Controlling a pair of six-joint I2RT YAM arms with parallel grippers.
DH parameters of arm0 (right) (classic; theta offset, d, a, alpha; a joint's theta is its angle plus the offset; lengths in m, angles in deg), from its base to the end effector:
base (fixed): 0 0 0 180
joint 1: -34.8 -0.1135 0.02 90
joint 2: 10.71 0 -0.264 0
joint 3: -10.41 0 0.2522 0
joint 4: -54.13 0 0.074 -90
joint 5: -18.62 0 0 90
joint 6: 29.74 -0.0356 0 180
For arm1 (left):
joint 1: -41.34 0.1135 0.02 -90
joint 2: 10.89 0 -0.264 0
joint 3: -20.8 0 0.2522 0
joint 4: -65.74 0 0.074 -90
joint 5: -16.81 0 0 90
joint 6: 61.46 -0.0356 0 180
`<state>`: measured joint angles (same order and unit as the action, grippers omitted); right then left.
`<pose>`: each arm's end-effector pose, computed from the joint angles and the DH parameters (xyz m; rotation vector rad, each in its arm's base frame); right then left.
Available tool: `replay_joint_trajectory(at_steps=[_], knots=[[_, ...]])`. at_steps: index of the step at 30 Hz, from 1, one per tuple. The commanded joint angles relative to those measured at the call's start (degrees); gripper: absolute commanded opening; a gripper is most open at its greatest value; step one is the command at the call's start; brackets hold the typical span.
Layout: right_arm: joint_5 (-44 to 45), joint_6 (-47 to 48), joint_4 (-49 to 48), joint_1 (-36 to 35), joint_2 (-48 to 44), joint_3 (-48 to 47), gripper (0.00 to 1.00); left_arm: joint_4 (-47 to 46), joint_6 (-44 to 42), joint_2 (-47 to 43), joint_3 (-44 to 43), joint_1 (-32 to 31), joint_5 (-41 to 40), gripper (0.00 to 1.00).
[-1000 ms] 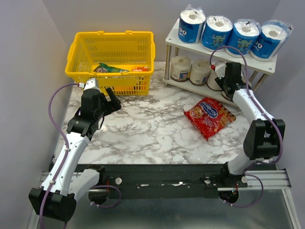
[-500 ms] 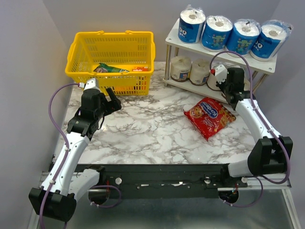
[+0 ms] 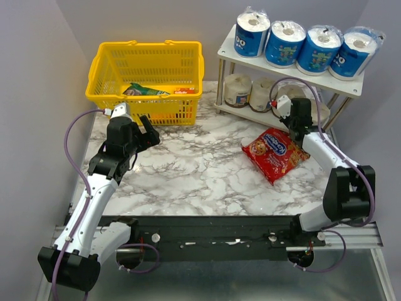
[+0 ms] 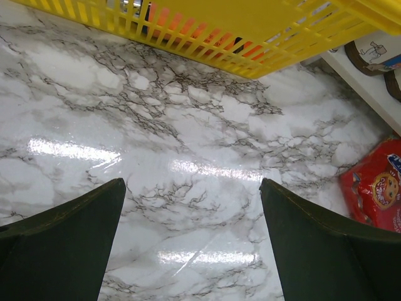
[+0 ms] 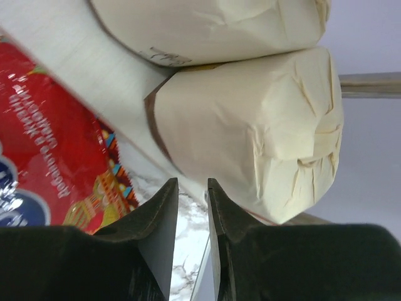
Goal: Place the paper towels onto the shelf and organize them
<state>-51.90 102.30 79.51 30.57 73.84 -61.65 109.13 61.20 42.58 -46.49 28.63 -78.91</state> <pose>0.3261 0.0122 0.2557 -0.7204 2.1736 -0.7322 0.1987 -0.0412 0.3319 -0.4250 2.0629 -0.3758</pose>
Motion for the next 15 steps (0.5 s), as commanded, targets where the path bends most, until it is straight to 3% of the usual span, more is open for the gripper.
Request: replay_joint_trajectory(at_steps=[1, 15], knots=[[5.12, 2.96, -9.67, 0.89, 3.77, -0.75, 0.33, -0.80, -0.50, -0.12, 0.63, 0.32, 0.18, 0.99], [5.74, -0.02, -11.09, 2.91, 9.05, -4.63, 0.33, -0.45, -0.67, 0.14, 0.54, 0.23, -0.53, 0.99]])
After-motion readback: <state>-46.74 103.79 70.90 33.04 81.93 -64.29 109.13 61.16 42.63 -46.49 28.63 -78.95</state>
